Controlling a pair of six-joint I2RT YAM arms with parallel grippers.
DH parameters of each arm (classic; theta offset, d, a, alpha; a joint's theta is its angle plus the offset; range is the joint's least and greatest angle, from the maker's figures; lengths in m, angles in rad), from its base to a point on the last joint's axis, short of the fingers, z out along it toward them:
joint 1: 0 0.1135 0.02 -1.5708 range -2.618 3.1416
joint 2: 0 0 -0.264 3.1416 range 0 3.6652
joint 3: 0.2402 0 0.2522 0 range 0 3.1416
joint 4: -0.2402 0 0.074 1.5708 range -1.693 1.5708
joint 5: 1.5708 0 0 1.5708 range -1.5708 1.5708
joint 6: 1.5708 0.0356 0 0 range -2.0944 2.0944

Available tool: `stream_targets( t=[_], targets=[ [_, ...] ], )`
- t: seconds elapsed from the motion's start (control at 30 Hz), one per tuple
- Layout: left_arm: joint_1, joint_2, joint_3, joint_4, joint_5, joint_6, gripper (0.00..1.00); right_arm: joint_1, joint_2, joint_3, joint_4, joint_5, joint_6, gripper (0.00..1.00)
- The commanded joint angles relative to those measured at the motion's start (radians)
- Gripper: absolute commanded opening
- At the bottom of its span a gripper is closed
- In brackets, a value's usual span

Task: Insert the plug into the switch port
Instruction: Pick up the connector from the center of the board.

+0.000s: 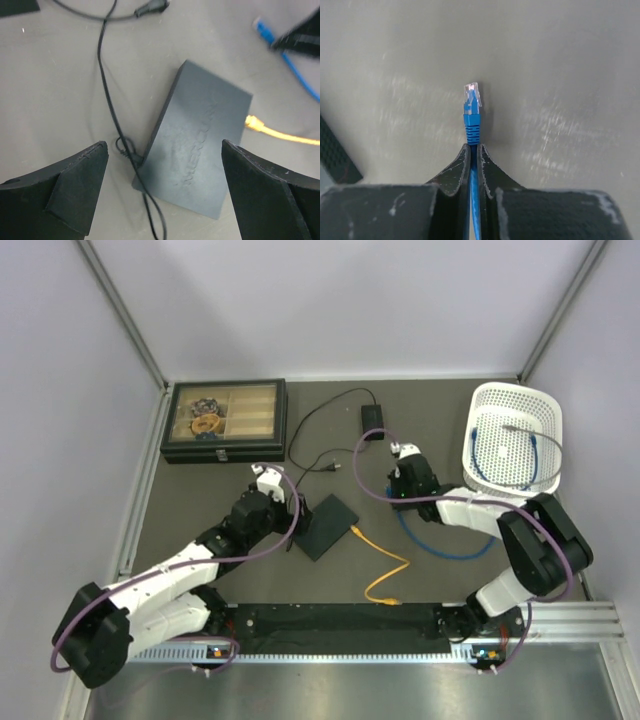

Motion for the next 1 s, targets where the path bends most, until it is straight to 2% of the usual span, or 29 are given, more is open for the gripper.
stream_targets(
  t=[0.0, 0.23, 0.43, 0.57, 0.67, 0.9, 0.97],
  targets=[
    [0.002, -0.038, 0.078, 0.001, -0.003, -0.077, 0.99, 0.089, -0.116, 0.012, -0.050, 0.067, -0.151, 0.00],
    [0.004, 0.005, 0.153, -0.007, 0.062, -0.223, 0.99, 0.287, -0.286, -0.042, 0.035, 0.240, -0.308, 0.00],
    [0.004, 0.067, 0.188, 0.085, 0.179, -0.375, 0.99, 0.458, -0.343, -0.116, 0.251, 0.332, -0.451, 0.00],
    [0.002, 0.084, 0.152, 0.250, 0.263, -0.484, 0.98, 0.506, -0.348, -0.136, 0.346, 0.344, -0.463, 0.00],
    [0.004, 0.107, 0.138, 0.303, 0.280, -0.545, 0.96, 0.540, -0.360, -0.149, 0.420, 0.341, -0.481, 0.00],
    [0.004, 0.165, 0.150, 0.320, 0.309, -0.582, 0.87, 0.562, -0.378, -0.174, 0.480, 0.320, -0.480, 0.00],
    [0.004, 0.180, 0.142, 0.343, 0.314, -0.590, 0.82, 0.566, -0.383, -0.182, 0.494, 0.308, -0.472, 0.00]
  ],
)
